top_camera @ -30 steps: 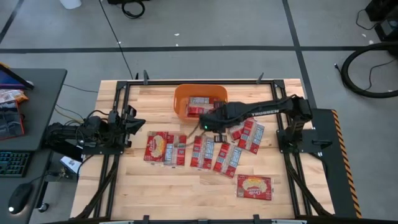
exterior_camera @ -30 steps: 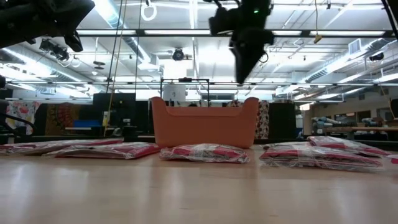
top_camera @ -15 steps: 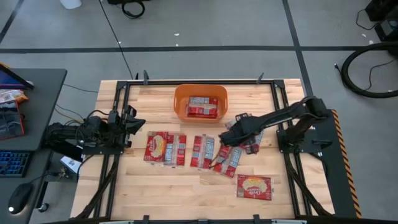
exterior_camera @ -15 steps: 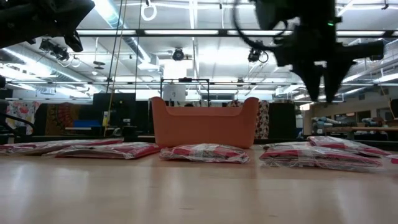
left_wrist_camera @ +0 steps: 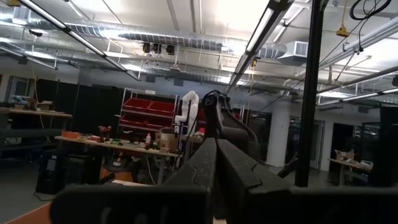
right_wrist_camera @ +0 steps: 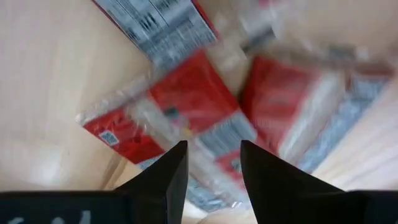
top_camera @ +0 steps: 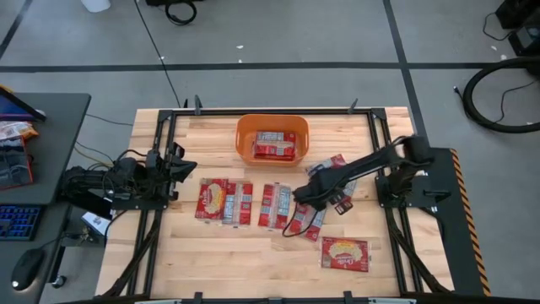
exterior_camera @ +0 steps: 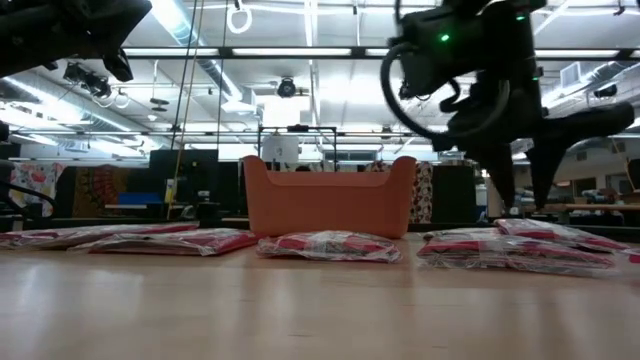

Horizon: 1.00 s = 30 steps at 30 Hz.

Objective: Sort popcorn bags into baskets
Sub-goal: Put the red popcorn bag into the orange bin

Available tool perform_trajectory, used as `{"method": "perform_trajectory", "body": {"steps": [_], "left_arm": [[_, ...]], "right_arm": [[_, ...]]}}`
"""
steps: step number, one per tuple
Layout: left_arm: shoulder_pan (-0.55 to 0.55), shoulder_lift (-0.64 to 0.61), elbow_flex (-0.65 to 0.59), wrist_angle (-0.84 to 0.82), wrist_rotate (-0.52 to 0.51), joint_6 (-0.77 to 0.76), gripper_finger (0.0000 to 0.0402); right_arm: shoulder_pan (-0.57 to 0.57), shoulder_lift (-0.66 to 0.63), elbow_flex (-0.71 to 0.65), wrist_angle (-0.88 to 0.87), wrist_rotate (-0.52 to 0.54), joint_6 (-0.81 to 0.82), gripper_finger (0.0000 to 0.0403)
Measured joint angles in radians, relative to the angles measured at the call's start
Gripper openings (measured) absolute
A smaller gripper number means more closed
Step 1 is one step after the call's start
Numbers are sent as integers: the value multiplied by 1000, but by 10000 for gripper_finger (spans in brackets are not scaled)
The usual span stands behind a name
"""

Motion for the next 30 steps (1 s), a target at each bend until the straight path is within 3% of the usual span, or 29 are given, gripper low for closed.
{"method": "perform_trajectory", "body": {"steps": [8,18,22,30], "left_arm": [[0,0,0,0,0,0,18],[0,0,0,-1,0,0,18],[0,0,0,-1,0,0,18],[0,0,0,-1,0,0,18]], "right_arm": [[-51,174,151,-98,-32,-146,147],[-107,269,165,-186,-21,-362,147],[-108,284,167,-199,50,-372,138],[-87,282,200,-237,77,-358,130]]}}
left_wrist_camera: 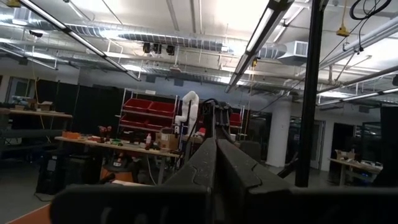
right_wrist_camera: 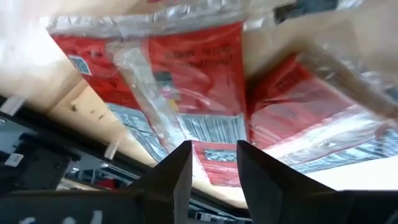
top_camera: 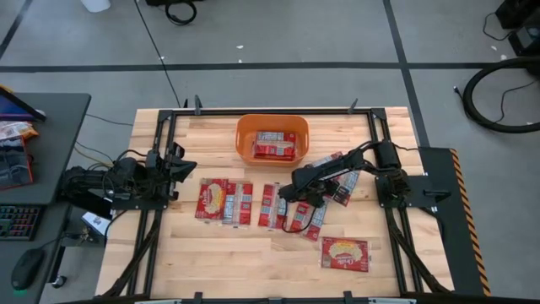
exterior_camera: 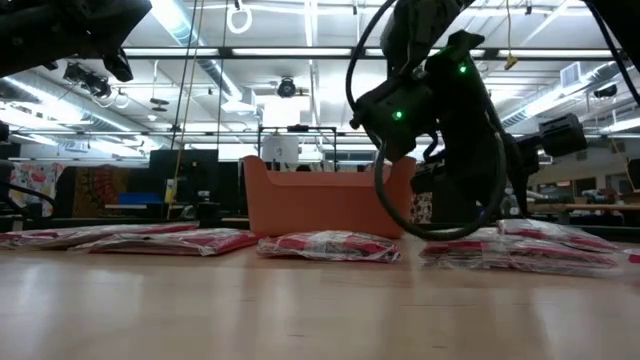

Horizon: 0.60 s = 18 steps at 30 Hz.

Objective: Sort popcorn bags into baskets
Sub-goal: Put the red popcorn bag into the orange bin

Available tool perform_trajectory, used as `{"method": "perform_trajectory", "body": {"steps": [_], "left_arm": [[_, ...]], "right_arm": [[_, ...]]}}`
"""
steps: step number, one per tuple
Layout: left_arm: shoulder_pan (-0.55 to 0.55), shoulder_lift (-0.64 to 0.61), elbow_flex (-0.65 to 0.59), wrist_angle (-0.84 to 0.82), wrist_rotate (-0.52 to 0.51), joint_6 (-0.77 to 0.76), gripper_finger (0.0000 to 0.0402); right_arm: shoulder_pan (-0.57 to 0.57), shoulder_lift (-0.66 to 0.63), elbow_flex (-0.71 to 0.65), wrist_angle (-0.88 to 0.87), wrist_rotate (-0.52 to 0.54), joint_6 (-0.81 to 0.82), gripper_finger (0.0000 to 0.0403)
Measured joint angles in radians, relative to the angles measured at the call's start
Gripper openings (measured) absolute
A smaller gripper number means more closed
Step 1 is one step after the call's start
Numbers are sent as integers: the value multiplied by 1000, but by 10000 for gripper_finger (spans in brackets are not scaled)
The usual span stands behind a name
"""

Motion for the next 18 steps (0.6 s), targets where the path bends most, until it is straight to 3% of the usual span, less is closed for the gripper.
{"method": "perform_trajectory", "body": {"steps": [6,12,18], "left_arm": [[0,0,0,-4,0,-3,18],[0,0,0,-4,0,-3,18],[0,0,0,-5,1,-16,18]], "right_arm": [[-1,0,10,-76,-15,121,129],[-11,-15,-66,-93,-12,234,126],[-15,-150,-196,-28,18,253,115]]}}
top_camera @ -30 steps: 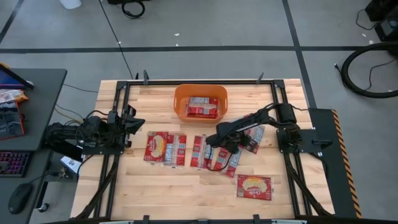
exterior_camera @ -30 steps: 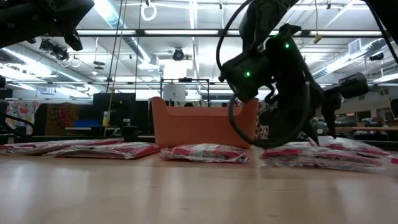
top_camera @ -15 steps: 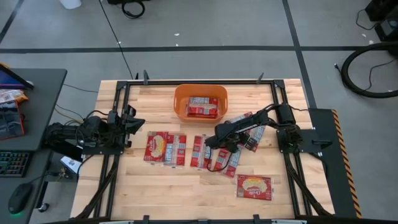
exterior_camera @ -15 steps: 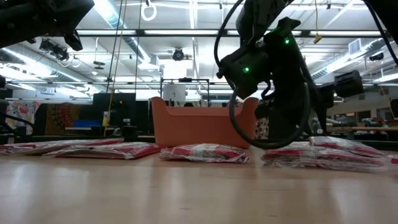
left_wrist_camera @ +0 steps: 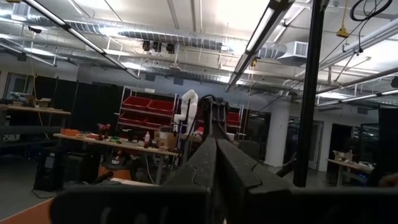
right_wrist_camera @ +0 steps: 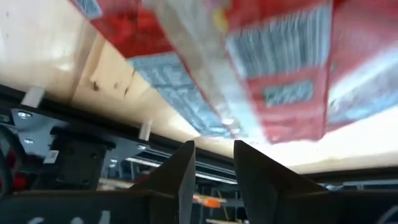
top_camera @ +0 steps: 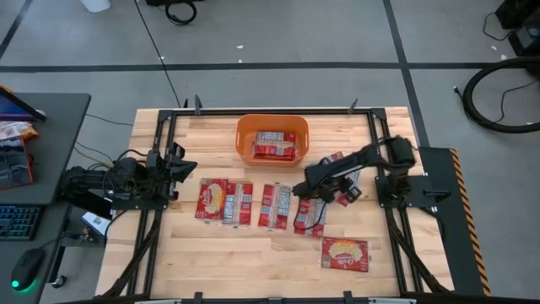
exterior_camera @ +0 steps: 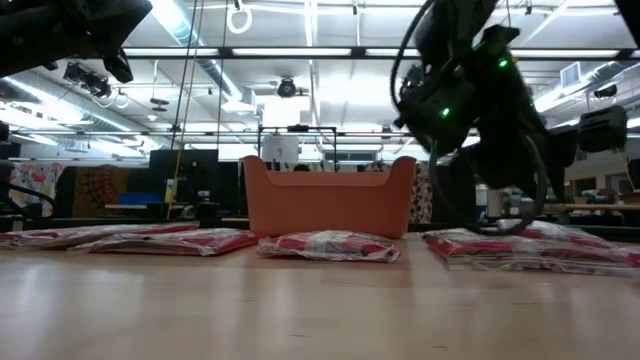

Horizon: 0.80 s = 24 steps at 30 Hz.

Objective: Sort popcorn bags into baskets
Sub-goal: Put the red popcorn bag into the orange bin

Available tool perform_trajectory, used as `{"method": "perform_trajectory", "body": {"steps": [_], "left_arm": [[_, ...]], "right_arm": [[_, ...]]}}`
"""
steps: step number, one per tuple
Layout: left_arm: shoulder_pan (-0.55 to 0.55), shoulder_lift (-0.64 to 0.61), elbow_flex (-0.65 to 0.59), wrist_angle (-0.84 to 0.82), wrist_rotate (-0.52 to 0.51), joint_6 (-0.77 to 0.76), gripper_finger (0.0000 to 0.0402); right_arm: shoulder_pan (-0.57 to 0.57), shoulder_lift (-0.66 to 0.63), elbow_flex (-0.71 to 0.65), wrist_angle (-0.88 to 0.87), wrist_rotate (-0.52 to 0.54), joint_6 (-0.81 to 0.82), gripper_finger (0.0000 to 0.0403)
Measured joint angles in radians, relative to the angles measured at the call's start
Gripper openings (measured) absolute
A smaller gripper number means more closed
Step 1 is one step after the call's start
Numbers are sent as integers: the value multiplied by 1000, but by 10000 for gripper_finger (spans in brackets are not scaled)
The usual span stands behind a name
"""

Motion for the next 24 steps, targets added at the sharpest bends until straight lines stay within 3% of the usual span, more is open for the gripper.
{"method": "perform_trajectory", "body": {"steps": [7,12,18,24], "left_arm": [[0,0,0,1,0,3,18],[0,0,0,1,0,3,18],[0,0,0,2,0,3,18],[0,0,0,2,-1,3,18]], "right_arm": [[16,-211,-167,116,-46,80,110],[83,-309,-300,220,29,122,110],[145,-346,-438,259,250,185,110],[146,-343,-514,330,222,324,112]]}}
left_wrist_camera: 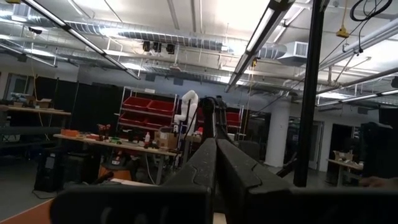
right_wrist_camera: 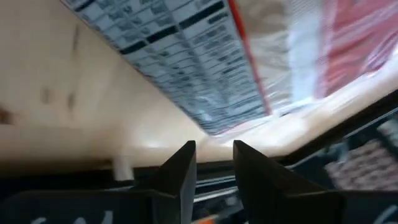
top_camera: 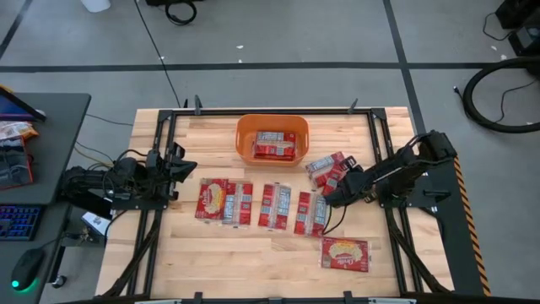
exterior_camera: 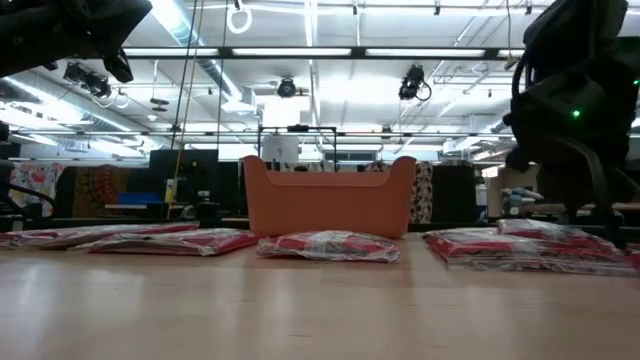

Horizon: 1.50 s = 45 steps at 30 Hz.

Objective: Sort popcorn bags into baskets
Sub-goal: Put the red popcorn bag into the orange bin

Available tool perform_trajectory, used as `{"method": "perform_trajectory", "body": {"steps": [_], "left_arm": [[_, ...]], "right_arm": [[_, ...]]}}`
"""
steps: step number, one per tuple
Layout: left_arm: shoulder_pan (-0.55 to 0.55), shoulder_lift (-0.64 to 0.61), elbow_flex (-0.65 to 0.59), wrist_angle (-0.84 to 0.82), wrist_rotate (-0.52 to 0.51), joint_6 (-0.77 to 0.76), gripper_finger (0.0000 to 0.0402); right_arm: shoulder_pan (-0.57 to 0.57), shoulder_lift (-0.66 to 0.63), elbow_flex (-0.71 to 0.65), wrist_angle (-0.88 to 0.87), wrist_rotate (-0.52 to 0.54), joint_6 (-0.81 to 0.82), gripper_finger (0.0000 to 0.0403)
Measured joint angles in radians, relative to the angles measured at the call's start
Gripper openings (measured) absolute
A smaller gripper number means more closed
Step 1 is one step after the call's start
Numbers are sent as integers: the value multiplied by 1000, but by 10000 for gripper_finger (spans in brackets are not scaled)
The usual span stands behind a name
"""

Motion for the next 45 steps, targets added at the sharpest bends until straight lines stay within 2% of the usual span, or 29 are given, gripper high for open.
{"method": "perform_trajectory", "body": {"steps": [5,10,17,24,29,34,39,45], "left_arm": [[0,0,0,0,0,1,18],[0,0,0,2,0,1,18],[0,0,0,2,0,1,18],[0,0,0,2,0,3,18],[0,0,0,1,0,0,18],[0,0,0,0,0,1,18],[0,0,0,5,0,3,18],[0,0,0,6,0,2,18]], "right_arm": [[-69,-35,22,22,-107,11,103],[-112,-34,83,67,-139,-12,89],[-104,-33,102,333,-267,-55,87],[-84,-30,205,570,-323,110,87],[-72,-30,329,526,-332,131,87],[28,-31,363,532,-343,-29,88],[112,-11,364,544,-309,-30,118],[176,84,363,463,-277,-36,197]]}}
